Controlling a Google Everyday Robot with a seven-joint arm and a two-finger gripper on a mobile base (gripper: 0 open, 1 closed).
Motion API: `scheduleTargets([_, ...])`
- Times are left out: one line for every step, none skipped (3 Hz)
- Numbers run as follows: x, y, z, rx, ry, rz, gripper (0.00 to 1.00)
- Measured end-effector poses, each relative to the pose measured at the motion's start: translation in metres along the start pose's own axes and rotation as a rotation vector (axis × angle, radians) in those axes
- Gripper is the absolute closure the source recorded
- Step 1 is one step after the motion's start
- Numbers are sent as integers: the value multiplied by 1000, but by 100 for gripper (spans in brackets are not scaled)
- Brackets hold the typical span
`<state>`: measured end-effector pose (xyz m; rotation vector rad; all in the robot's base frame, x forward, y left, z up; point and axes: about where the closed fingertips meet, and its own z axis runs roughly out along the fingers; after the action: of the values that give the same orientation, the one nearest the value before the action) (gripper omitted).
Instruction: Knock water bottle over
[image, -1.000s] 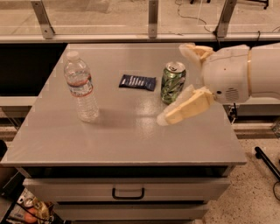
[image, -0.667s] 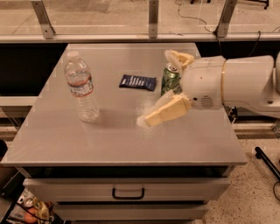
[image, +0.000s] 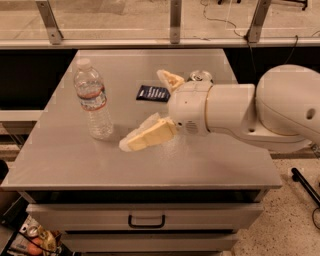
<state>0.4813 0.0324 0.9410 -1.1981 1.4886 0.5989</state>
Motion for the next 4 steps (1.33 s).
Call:
scheduleTargets([2,3,30,-30,-25,38,0])
scheduleTargets([-2,1,50,-38,-63,70,0])
scheduleTargets([-6,-1,67,-49,-84,89,0])
scheduleTargets([-9,-2,80,-55,-99,104,0])
